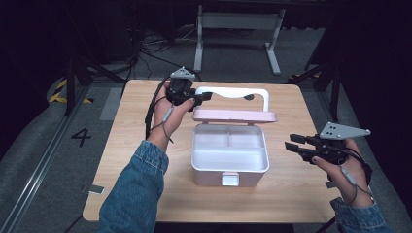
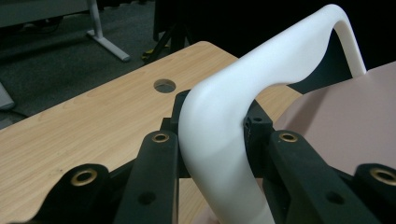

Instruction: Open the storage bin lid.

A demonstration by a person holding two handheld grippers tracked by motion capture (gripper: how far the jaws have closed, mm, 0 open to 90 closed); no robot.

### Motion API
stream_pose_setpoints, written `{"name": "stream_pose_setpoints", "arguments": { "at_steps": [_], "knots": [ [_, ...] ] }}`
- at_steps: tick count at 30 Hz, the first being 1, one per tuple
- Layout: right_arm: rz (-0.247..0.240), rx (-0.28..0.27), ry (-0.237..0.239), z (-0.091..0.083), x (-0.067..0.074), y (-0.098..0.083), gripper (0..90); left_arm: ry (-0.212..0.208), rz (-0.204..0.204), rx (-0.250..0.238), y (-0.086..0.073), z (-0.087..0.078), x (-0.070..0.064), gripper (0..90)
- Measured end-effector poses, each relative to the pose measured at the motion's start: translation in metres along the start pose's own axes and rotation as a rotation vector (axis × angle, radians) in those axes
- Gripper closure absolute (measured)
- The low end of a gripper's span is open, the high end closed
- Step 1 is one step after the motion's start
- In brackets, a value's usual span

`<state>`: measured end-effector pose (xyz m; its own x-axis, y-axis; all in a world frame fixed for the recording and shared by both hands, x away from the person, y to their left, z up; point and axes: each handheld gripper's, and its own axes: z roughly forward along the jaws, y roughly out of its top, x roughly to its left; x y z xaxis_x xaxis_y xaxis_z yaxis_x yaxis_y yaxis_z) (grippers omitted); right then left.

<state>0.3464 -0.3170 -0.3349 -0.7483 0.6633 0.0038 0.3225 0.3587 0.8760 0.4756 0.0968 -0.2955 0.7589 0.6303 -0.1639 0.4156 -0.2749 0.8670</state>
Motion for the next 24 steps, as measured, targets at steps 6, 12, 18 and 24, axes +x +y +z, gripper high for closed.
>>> {"name": "stream_pose_setpoints", "arguments": {
  "at_steps": [6,12,18,24],
  "knots": [
    [-0.010,-0.060,0.014,0.001,0.006,0.013,73.1,0.000,0.002,0.002,0.000,0.000,0.000,73.1],
    [-0.034,-0.100,0.000,0.005,0.013,0.025,80.6,0.001,0.001,0.000,0.000,0.000,-0.001,73.1],
    [-0.017,-0.118,0.001,0.012,0.018,0.034,71.8,0.000,0.001,0.000,0.000,0.000,-0.001,73.1],
    [-0.037,-0.127,-0.046,0.018,0.018,0.039,68.1,-0.002,0.001,-0.001,0.000,0.000,-0.001,73.1]
  ]
}}
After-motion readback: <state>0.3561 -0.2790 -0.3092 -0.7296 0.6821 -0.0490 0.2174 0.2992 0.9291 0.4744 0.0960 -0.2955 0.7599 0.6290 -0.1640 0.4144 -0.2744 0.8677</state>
